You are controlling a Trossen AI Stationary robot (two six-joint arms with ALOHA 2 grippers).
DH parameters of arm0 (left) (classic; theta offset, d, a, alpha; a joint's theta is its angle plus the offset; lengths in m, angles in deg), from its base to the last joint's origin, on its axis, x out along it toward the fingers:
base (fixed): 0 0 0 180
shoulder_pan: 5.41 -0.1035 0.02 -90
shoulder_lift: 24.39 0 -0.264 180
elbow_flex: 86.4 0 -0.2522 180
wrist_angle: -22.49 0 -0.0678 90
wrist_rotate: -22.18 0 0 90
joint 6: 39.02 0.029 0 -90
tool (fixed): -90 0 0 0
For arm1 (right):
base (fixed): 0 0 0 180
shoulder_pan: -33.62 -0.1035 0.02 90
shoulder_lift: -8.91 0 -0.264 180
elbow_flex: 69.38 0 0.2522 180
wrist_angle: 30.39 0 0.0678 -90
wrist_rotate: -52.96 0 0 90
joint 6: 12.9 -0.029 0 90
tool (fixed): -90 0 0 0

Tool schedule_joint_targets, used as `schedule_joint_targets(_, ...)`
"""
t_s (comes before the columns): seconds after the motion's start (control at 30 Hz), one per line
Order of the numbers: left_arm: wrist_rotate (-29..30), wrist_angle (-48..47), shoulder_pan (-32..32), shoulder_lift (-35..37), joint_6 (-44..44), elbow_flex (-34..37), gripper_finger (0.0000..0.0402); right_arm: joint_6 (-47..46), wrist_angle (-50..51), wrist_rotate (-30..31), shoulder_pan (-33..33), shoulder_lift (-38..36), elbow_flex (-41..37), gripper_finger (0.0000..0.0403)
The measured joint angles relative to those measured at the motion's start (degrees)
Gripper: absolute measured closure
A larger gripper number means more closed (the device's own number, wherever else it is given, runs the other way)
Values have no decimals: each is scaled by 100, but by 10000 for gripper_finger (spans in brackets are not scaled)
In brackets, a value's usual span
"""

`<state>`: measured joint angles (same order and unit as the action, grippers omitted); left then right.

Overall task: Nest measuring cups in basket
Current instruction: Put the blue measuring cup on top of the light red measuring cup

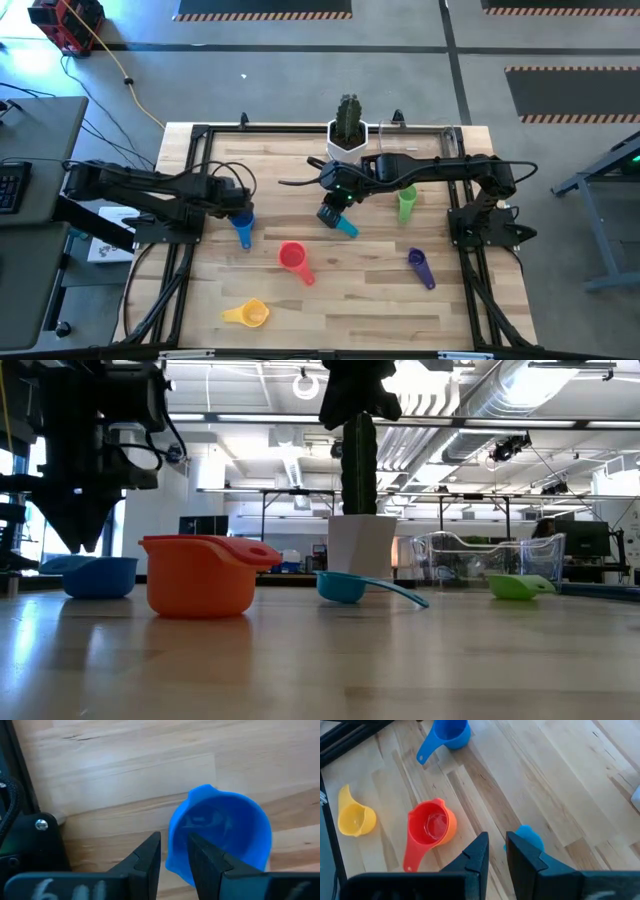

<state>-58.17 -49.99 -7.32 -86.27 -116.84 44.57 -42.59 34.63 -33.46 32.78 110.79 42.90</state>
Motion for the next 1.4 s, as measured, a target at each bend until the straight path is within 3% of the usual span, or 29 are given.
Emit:
schedule_joint_targets(0.5, 24, 422, 0, -864, 150, 0, 320, -46, -1, 22, 0, 0, 0, 346)
schedule_joint_targets(0.77, -32, 508, 0, -864, 282, -4, 391, -33, -4, 24, 0, 0, 0, 346)
schedule_joint_targets(0.97, -377, 646, 0, -826, 69, -16, 390, 5, -4, 10, 1, 0, 0, 346)
schedule_joint_targets(1.4, -664, 647, 387, -820, -759, -920, 396, 469, 44, -321, 238, 0, 0, 346)
